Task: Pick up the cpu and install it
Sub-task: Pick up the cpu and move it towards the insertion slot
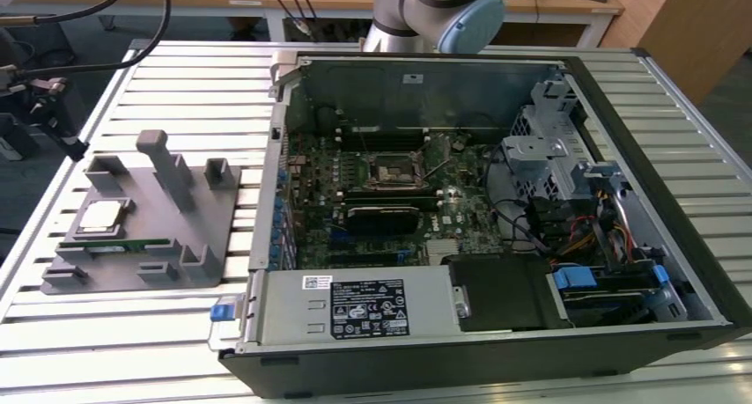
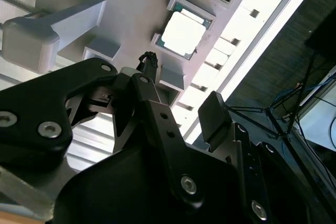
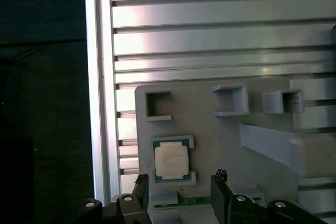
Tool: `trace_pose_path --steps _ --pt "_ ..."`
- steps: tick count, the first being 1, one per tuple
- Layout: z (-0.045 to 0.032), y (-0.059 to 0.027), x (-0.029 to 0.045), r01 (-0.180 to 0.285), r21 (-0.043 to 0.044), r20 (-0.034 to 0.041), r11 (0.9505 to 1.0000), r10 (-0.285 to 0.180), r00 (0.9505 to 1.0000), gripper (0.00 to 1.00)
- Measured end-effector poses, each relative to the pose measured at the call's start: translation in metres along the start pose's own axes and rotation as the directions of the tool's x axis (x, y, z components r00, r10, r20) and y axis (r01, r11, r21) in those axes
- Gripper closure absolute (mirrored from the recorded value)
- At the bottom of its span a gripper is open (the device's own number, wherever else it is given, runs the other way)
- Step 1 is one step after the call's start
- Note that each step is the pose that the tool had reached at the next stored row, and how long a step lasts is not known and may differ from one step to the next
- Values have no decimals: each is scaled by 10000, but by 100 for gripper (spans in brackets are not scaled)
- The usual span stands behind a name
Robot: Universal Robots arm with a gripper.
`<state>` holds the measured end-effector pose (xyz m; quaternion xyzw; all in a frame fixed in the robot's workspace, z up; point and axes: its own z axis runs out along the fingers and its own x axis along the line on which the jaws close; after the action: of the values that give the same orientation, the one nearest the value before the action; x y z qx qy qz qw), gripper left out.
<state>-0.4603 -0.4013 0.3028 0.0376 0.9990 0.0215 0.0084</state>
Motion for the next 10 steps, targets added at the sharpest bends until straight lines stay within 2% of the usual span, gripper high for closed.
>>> trace_pose_path --steps 2,10 --pt "25 -1 0 0 0 0 10000 0 10000 41" --pt "46 -2 1 0 0 1 10000 0 10000 41"
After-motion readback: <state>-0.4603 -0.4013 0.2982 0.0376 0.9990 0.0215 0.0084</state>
